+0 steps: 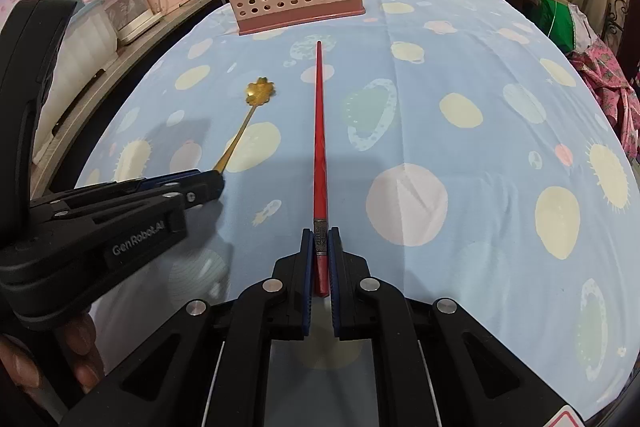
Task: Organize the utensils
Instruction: 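Grasp the gold spoon with the left tool while the right tool lifts the red chopstick, then lift the gold spoon with the left tool while the right tool holds the red chopstick raised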
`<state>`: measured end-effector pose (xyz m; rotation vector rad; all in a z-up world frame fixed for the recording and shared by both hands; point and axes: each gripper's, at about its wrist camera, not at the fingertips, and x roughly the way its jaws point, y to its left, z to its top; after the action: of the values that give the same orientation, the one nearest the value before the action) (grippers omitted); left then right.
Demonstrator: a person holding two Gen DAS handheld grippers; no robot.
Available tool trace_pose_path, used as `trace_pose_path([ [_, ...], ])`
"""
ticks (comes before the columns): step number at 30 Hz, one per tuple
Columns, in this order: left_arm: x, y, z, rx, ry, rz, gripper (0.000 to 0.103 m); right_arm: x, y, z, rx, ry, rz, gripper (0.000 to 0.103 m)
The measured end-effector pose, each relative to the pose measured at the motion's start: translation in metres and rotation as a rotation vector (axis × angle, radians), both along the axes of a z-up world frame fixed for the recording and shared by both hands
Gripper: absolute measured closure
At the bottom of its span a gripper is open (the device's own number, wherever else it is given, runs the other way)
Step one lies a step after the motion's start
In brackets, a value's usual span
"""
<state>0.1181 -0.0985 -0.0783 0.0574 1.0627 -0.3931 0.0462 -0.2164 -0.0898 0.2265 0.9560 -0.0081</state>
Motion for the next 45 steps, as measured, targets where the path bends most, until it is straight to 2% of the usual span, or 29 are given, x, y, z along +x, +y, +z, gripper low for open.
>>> trace_pose_path([
  [6, -0.002, 0.011, 0.012, -0.030, -0.014, 0.016, 0.092, -0.003, 0.002, 0.005, 0.004, -0.007, 0.009, 0.096],
  [11, -0.004, 0.021, 0.038, -0.051, -0.068, 0.041, 0.093, -0.007, -0.001, 0.015, 0.015, -0.030, 0.009, 0.096],
  [20, 0.001, 0.036, 0.085, -0.094, -0.161, 0.078, 0.094, -0.012, -0.014, 0.066, 0.046, -0.156, -0.018, 0.096],
  [23, 0.004, 0.040, 0.099, -0.105, -0.190, 0.087, 0.101, -0.010, -0.021, 0.083, 0.060, -0.199, -0.029, 0.096],
  [31, 0.016, 0.050, 0.122, -0.116, -0.247, 0.106, 0.103, -0.002, -0.035, 0.122, 0.067, -0.303, -0.045, 0.096],
  [36, 0.020, 0.055, 0.117, -0.111, -0.242, 0.119, 0.103, 0.006, -0.043, 0.137, 0.078, -0.341, -0.057, 0.096],
  [40, 0.025, 0.061, 0.093, -0.094, -0.163, 0.132, 0.100, 0.007, -0.043, 0.137, 0.081, -0.337, -0.060, 0.096],
  [42, 0.025, 0.062, 0.075, -0.084, -0.115, 0.142, 0.085, 0.007, -0.043, 0.132, 0.084, -0.322, -0.061, 0.096],
  [45, 0.023, 0.060, 0.045, -0.057, -0.050, 0.152, 0.079, 0.007, -0.041, 0.121, 0.094, -0.288, -0.058, 0.096],
])
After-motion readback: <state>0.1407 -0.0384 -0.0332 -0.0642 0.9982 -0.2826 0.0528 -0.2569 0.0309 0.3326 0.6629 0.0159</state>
